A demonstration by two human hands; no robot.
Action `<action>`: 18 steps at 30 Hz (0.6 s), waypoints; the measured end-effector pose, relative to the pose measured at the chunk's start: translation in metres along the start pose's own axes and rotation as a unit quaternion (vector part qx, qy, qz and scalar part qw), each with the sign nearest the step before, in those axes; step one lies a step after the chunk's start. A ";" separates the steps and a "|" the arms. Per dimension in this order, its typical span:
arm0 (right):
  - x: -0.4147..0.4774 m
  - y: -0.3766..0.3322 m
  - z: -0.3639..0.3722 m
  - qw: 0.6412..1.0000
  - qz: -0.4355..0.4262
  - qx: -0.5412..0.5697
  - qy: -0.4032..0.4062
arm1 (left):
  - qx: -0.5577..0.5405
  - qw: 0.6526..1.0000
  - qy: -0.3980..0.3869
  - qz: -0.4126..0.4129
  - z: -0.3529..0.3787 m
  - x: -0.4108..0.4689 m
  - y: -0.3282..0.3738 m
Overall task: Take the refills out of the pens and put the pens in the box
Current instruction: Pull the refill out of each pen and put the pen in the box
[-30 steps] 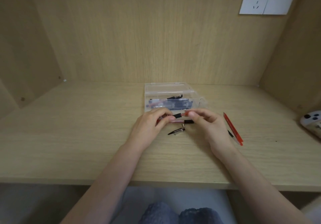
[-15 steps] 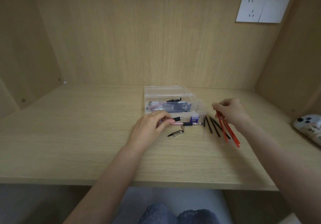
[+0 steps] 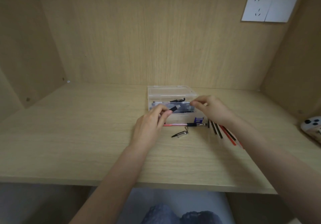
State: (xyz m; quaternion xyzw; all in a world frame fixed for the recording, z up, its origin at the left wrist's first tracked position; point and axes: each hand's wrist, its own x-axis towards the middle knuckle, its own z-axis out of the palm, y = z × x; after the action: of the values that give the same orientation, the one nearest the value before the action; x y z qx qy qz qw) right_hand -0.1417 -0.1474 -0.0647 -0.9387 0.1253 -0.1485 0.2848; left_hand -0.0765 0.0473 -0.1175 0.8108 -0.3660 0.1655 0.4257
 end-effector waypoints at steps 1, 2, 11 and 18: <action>0.005 -0.002 0.006 0.999 -0.002 -0.012 -0.038 | 0.001 1.000 -0.003 -0.003 0.000 0.000 0.000; 0.011 -0.003 0.012 0.998 -0.005 -0.027 -0.063 | 0.001 1.000 -0.007 -0.005 0.000 0.000 0.000; 0.026 0.004 0.034 0.976 -0.019 -0.193 -0.103 | 0.001 1.000 -0.020 -0.018 -0.002 0.001 0.000; 0.026 0.003 0.032 0.965 0.001 -0.228 -0.132 | -0.001 1.000 -0.019 -0.017 -0.002 0.001 0.001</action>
State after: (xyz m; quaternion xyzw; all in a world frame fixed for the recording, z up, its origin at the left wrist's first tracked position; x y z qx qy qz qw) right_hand -0.1071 -0.1422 -0.0861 -0.9899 0.1184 0.0098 0.0773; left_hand -0.0762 0.0484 -0.1153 0.8194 -0.3601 0.1426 0.4225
